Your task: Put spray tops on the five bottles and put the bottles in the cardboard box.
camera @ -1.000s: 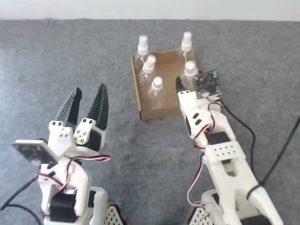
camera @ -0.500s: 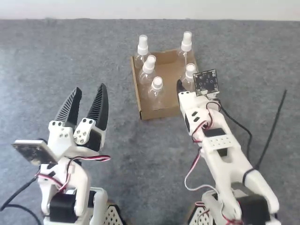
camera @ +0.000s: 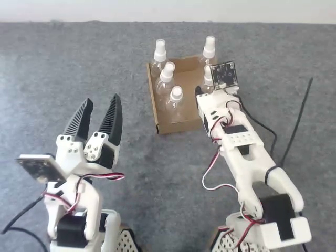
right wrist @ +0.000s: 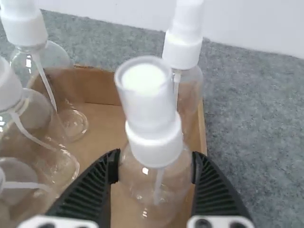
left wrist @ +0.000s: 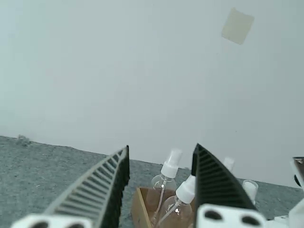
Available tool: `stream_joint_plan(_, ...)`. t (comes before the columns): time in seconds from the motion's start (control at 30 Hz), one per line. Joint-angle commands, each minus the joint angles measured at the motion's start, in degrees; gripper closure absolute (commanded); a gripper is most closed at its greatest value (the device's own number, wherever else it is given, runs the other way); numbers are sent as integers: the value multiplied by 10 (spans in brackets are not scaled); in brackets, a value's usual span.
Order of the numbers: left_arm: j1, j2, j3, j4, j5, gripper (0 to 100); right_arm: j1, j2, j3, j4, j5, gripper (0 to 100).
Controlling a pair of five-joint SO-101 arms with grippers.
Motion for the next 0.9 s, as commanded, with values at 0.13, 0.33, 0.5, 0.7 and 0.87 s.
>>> stream_joint_plan(0.13,-3,-9,-6,-17,3,802,10,-6,-33,6,-4,903)
stream_joint_plan(0.33,-4,-9,-5,-17,3,802,10,33,-46,5,0,903)
stream_joint_plan(0.5,-4,-9,-5,-17,3,802,10,45,-53,6,0,902)
stream_joint_plan(0.7,-4,-9,-5,-17,3,802,10,45,-53,6,0,902)
stream_joint_plan(0.87,-4,-9,-6,-17,2,802,15,44,-54,25,0,805)
